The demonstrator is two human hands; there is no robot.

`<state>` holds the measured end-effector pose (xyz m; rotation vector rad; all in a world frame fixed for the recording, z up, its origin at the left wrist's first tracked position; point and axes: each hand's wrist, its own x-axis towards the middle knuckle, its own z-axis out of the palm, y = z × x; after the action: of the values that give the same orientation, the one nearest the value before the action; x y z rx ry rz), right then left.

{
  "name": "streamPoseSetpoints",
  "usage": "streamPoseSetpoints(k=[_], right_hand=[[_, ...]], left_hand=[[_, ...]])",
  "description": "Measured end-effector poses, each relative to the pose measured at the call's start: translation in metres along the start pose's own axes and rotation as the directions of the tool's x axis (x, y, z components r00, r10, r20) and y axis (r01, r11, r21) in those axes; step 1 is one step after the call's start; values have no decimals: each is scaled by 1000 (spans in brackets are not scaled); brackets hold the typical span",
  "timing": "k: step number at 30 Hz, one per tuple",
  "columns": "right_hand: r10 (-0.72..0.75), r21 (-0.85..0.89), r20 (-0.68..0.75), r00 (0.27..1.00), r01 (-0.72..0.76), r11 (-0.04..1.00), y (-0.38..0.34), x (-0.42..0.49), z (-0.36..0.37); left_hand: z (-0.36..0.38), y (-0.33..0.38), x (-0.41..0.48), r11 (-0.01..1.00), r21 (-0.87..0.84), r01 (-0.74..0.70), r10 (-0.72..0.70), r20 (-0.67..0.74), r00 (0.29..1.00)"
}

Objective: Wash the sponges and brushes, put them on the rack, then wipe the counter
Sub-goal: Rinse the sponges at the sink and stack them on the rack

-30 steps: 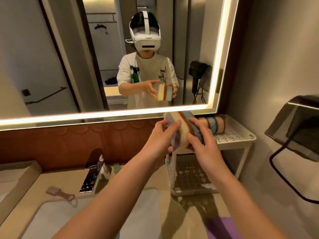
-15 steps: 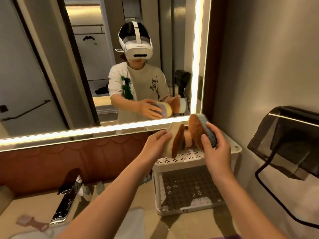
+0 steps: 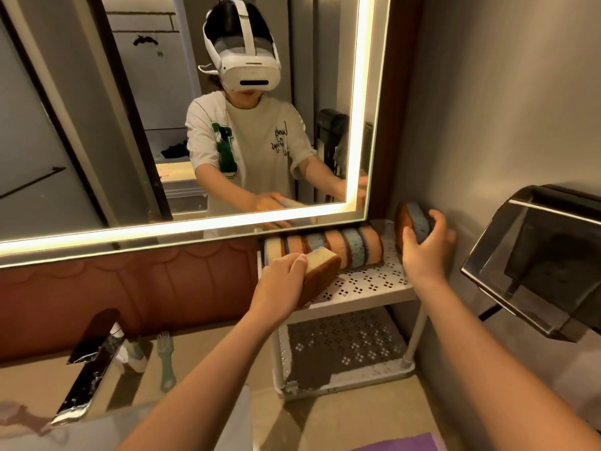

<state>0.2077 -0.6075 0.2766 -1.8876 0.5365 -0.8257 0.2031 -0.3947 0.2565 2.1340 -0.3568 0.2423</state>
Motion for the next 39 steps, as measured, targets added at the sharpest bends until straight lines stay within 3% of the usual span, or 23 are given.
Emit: streamPoseSetpoints(k=[10, 24, 33, 39], right_hand=[[-45, -107, 309, 950, 82, 991, 19, 19, 20], [-111, -331, 209, 972, 177, 927, 23, 12, 28], [-50, -271, 169, 984, 95, 958, 22, 13, 26], [-73, -243, 217, 973, 127, 962, 28, 19, 29]], left_hand=[[7, -13, -3, 996, 20, -82, 83, -70, 994], [6, -10, -9, 994, 17, -103, 104, -79, 991], [6, -11, -10, 994, 32, -109, 111, -87, 990], [6, -12, -11, 993, 17, -120, 121, -87, 989]])
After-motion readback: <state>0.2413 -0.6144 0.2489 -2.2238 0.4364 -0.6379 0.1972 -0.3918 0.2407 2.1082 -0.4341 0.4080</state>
